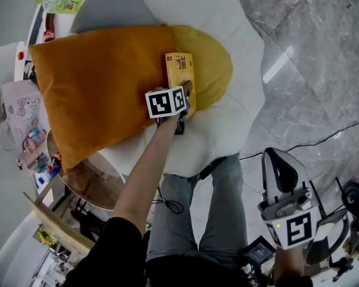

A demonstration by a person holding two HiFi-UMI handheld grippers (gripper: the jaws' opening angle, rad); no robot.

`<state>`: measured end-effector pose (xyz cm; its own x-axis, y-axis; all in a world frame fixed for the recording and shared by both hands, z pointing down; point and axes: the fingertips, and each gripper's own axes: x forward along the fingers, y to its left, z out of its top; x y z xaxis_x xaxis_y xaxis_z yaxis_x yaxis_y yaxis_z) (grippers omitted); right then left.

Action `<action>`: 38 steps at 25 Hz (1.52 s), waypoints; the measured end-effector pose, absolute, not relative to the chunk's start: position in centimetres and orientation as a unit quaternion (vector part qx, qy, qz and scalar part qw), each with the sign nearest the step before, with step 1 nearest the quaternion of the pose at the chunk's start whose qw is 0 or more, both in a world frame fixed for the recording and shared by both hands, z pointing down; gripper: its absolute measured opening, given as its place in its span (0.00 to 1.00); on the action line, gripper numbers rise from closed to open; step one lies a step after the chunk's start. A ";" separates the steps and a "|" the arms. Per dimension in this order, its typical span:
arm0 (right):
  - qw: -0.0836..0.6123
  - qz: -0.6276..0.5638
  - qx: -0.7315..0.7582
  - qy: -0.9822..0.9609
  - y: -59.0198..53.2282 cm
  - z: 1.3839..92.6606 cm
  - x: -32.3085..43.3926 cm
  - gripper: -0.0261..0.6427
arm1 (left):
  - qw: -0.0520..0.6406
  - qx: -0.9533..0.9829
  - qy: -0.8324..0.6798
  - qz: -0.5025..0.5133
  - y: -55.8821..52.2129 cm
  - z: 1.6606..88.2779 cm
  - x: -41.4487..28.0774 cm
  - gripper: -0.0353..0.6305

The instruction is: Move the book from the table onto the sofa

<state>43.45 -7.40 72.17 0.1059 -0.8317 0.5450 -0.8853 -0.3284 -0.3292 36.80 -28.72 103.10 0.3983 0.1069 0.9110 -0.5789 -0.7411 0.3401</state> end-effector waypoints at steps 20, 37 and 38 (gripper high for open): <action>0.050 0.214 0.778 -0.588 -7.0 52.2 45.0 0.05 | 0.277 0.859 -0.148 0.404 -31.1 75.6 29.4 0.40; 0.052 0.129 0.794 -0.592 -1.6 35.8 43.7 0.05 | 0.128 0.977 -0.122 0.117 -18.4 38.3 25.7 0.07; 0.054 0.126 0.794 -0.592 -1.5 35.3 43.5 0.05 | 0.129 0.977 -0.127 0.108 -18.2 37.5 25.1 0.08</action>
<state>43.51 -1.52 35.31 0.2665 -0.9269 0.2641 -0.9542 -0.2924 -0.0637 25.12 -18.19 37.51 0.9443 -0.2206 0.2444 -0.2765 -0.9343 0.2250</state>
